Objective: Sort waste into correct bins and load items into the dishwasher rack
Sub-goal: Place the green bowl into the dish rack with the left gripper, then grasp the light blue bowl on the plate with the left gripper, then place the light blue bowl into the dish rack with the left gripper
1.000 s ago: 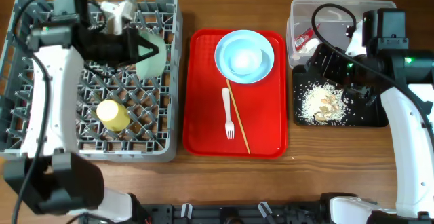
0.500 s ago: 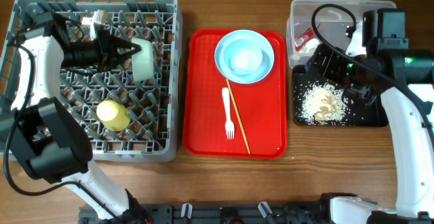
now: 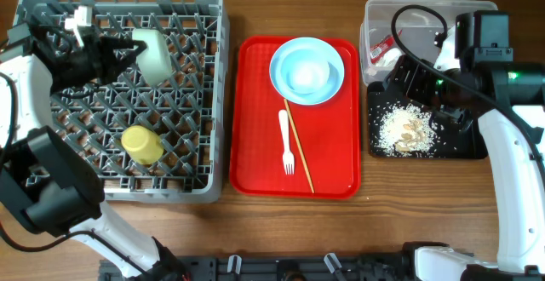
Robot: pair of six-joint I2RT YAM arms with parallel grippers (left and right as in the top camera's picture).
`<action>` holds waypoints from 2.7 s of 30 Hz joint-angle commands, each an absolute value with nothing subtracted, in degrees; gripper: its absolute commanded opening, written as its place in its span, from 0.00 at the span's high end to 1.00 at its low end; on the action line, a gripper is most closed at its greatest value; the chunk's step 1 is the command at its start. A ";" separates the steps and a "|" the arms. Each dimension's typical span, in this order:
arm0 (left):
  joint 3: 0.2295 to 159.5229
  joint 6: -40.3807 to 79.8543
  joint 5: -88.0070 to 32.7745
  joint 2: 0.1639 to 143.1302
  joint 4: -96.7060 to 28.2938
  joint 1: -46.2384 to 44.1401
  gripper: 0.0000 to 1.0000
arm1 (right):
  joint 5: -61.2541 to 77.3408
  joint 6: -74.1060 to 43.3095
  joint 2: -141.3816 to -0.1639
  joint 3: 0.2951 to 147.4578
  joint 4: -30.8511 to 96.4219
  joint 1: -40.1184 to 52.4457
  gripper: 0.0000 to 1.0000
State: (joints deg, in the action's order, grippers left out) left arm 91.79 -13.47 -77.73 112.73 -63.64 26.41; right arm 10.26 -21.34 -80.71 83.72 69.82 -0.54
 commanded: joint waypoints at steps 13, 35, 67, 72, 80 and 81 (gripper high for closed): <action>91.70 -14.76 -75.11 117.82 -62.59 26.48 0.96 | 10.39 -21.17 -80.09 83.99 69.97 -0.67 0.01; 91.79 -14.59 -61.95 111.79 -74.06 39.24 0.00 | 10.37 -21.02 -80.09 83.99 70.17 -0.69 0.01; 91.90 7.77 -1.98 115.28 -27.94 -39.09 0.11 | -2.52 -26.96 -80.09 83.99 75.85 -6.83 0.00; 91.90 7.79 1.39 121.69 -28.97 -39.44 0.37 | -2.52 -26.96 -80.07 83.99 76.18 -6.83 0.00; 91.74 7.79 6.13 122.93 -33.76 -39.42 0.73 | -2.52 -26.96 -80.07 83.99 76.20 -6.83 0.00; 91.74 7.79 6.13 122.93 -34.15 -39.42 0.76 | -2.50 -26.96 -80.09 83.99 76.23 -6.83 0.00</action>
